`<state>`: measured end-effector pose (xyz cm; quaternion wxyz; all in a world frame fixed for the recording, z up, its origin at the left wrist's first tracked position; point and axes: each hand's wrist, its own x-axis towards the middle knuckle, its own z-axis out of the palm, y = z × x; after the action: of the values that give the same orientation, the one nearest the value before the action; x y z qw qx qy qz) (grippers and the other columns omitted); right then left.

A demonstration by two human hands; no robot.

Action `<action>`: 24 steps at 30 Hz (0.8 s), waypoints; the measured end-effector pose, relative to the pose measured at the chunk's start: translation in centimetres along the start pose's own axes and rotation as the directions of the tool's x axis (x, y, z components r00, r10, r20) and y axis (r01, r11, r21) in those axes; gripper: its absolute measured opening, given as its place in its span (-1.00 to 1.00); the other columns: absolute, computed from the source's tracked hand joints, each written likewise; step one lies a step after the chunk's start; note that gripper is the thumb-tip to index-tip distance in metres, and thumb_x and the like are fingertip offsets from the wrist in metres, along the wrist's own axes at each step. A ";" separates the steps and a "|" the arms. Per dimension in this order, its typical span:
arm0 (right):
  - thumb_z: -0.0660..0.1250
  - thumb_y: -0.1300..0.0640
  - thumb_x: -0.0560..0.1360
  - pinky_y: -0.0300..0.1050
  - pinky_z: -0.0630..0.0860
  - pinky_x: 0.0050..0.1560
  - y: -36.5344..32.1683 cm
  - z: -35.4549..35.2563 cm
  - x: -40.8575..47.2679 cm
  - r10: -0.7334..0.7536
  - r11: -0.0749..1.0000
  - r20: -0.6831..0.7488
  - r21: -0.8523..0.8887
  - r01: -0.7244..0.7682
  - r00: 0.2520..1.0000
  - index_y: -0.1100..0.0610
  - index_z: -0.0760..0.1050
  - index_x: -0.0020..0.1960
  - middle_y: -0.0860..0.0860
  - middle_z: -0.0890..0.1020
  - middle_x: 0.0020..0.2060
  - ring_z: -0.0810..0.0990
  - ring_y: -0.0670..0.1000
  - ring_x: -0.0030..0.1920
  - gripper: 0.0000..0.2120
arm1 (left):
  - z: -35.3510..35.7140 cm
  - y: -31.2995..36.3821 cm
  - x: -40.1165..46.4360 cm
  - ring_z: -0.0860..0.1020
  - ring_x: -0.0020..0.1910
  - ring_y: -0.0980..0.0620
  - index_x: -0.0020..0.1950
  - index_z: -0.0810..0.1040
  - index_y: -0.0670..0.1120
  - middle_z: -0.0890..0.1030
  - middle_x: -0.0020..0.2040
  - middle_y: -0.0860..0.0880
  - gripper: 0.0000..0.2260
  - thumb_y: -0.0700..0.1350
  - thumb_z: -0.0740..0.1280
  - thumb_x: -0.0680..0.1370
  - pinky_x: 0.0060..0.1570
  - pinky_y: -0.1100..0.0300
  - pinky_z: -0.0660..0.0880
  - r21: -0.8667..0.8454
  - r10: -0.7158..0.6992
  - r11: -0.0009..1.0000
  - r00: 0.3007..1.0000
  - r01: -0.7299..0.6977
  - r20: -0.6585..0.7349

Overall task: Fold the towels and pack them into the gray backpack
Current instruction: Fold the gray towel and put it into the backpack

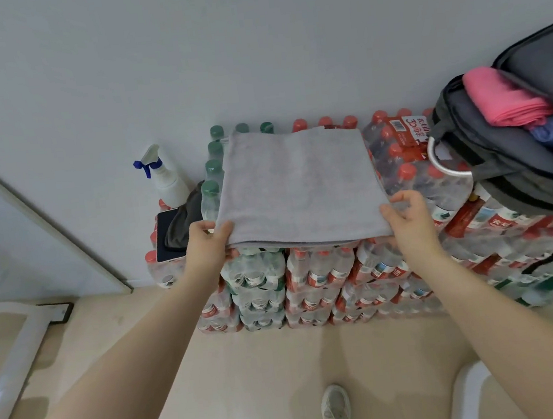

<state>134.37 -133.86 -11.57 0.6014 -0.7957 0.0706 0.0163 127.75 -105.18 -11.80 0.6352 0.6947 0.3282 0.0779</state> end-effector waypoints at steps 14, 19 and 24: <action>0.19 0.28 0.54 -0.17 0.49 -0.16 -4.0 -1.2 3.5 0.038 0.960 0.119 0.272 -0.070 0.992 0.17 0.48 0.13 -0.01 0.65 -0.14 0.60 -0.05 -0.11 -0.80 | -1.1 6.0 1.6 0.40 -0.41 0.12 0.09 0.53 -0.02 0.52 -0.26 0.03 -0.76 -0.28 0.25 0.50 -0.48 0.47 0.33 0.417 0.396 0.781 0.885 -0.464 0.243; 0.38 0.01 0.44 -0.01 0.40 -0.18 -4.4 -0.2 9.8 -0.049 0.994 0.044 -0.099 0.053 0.998 0.18 0.52 -0.21 0.13 0.55 -0.27 0.48 0.07 -0.25 -0.77 | 2.6 9.3 6.7 0.37 -0.32 -0.02 -0.18 0.55 -0.22 0.42 -0.34 -0.06 -0.86 -0.18 0.27 0.51 -0.33 0.17 0.29 0.366 0.408 0.835 0.909 -0.411 0.091; 0.30 0.09 0.51 -0.11 0.33 -0.27 -6.3 0.9 15.8 -0.031 0.992 0.109 -0.116 0.044 0.994 0.19 0.42 -0.28 0.07 0.48 -0.35 0.44 0.03 -0.28 -0.75 | 5.0 11.4 12.4 0.33 -0.25 0.01 -0.22 0.45 -0.12 0.36 -0.25 -0.10 -0.77 0.01 0.24 0.54 -0.23 0.12 0.23 0.279 0.320 0.904 0.945 -0.325 0.064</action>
<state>150.92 -132.77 -7.59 0.5562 -0.8291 0.0220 0.0518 144.00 -102.22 -5.84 0.5091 0.8245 0.2113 0.1279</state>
